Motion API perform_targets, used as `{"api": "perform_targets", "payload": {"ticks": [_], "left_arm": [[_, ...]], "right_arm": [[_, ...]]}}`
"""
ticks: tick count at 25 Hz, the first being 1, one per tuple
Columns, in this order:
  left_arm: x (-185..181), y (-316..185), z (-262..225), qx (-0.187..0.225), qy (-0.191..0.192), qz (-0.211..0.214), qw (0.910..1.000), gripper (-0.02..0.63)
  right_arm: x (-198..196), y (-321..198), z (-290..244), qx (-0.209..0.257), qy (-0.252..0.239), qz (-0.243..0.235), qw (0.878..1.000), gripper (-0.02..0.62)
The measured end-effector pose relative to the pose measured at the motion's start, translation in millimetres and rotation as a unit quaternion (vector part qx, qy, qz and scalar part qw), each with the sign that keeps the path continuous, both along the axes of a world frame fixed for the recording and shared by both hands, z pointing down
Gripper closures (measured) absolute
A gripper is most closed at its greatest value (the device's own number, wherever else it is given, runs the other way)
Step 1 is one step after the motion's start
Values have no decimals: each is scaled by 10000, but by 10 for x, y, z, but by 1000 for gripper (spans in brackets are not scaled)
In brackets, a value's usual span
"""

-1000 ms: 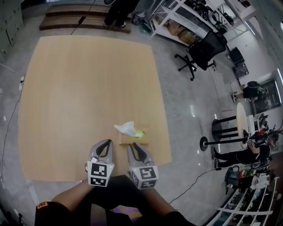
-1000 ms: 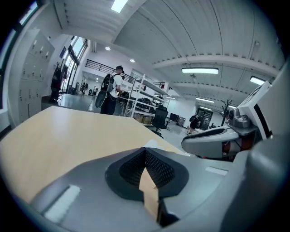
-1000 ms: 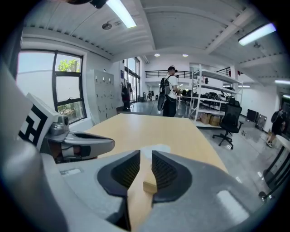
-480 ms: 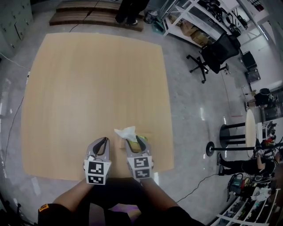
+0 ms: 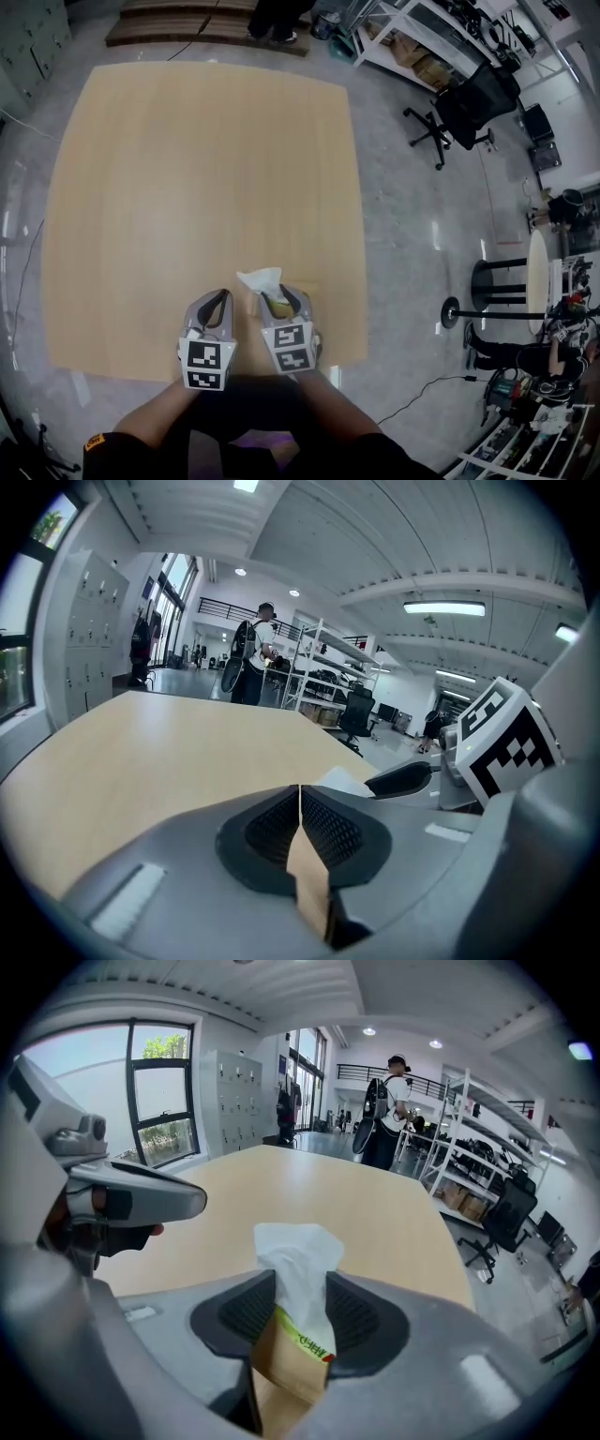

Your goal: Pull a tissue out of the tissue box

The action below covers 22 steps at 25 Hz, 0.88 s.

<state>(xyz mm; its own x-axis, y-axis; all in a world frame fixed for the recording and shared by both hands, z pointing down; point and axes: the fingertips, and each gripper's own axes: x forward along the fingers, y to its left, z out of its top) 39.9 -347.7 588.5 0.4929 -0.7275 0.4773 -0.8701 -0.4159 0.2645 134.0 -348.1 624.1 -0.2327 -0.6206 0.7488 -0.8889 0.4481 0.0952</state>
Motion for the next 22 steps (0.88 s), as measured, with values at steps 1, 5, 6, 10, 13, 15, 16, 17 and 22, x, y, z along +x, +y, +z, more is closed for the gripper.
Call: {"api": "perform_targets", "payload": {"ticks": [1, 5, 6, 10, 13, 15, 16, 17, 22], "left_arm": [[13, 1, 2, -10, 0, -5, 10000, 580], [50, -5, 9, -41, -19, 17, 10000, 583], [63, 0, 13, -32, -28, 26, 10000, 583], [128, 18, 8, 46, -79, 87, 9999, 587], [178, 48, -14, 94, -128, 166, 9997, 588], [233, 88, -11, 107, -153, 239, 9995, 588], [264, 104, -5, 108, -166, 273, 9994, 588], [294, 117, 1, 107, -184, 302, 9993, 588], [413, 182, 13, 127, -354, 385, 9986, 588]], "right_arm": [[5, 8, -2, 8, -2, -14, 10000, 455], [3, 19, -15, 16, -60, -51, 10000, 583], [8, 23, -21, 26, -98, -42, 9999, 588], [102, 4, -137, 177, -372, 164, 9990, 594], [245, -18, -289, 412, -701, 470, 9956, 594], [341, -35, -447, 674, -989, 679, 9905, 594], [395, -44, -532, 821, -1114, 769, 9874, 594], [449, -50, -615, 965, -1224, 847, 9841, 594], [685, 3, -923, 1487, -1634, 1112, 9689, 595]]}}
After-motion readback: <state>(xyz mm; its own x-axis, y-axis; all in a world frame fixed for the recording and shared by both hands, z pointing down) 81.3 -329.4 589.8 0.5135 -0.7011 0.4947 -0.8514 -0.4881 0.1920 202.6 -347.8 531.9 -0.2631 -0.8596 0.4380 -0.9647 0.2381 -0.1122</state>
